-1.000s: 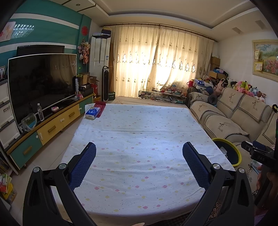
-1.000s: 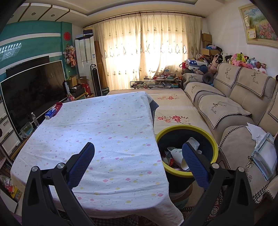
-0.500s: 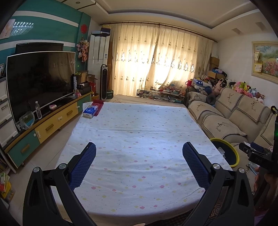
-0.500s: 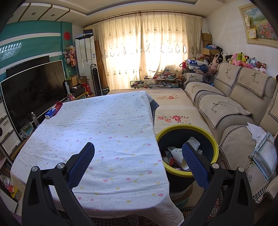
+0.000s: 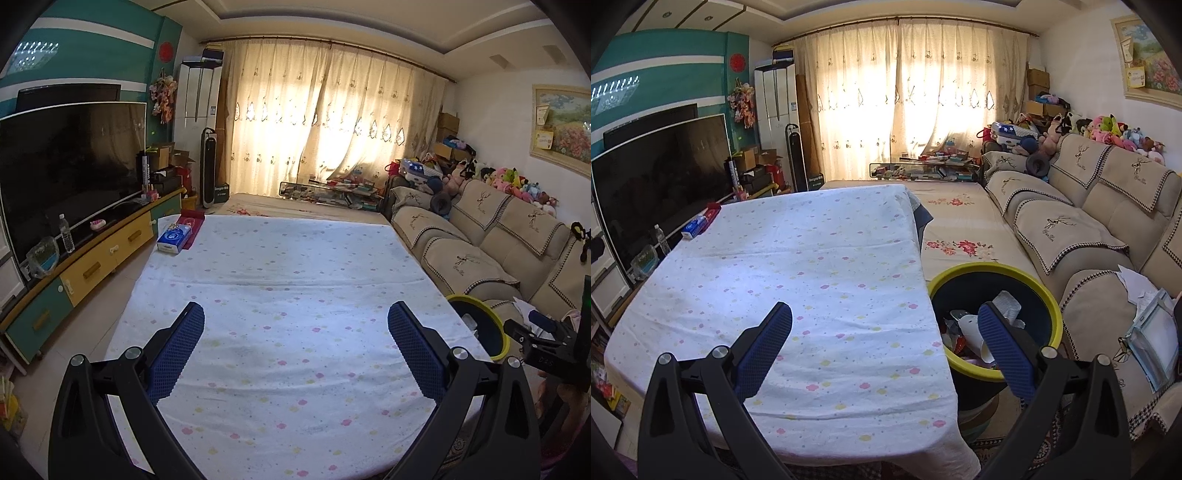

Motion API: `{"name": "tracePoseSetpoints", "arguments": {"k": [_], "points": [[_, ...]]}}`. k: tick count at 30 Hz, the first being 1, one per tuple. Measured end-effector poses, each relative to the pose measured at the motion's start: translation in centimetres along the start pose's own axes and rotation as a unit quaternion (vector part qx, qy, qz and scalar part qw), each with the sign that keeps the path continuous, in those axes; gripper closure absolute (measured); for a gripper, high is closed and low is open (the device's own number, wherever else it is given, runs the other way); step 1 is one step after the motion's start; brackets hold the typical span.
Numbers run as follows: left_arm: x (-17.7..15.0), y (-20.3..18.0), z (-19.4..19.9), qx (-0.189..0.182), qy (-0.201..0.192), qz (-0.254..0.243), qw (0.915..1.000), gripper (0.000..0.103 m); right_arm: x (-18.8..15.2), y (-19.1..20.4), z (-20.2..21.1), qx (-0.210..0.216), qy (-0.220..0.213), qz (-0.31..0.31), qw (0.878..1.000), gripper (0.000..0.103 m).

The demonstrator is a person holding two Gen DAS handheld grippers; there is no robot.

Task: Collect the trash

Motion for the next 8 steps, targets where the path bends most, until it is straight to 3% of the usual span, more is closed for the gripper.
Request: {"name": "tracePoseSetpoints", "arguments": {"k": [8], "points": [[0.6, 4.5, -10.3, 0.041, 0.068, 0.013, 0.9968, 0.005, 3.1, 1.2, -6.0, 0.001, 0.027, 0.023, 0.999, 0.007]]}}
Point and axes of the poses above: each gripper's, at about its wrist camera, not at the fingertips, and z roughly against the way its jaws point, y to its left, x to its top, the point moved 5 cm from there along -z, roughly the way its jaws point, and after that the axes turned 1 degree about -y, right-handed, at the moved point
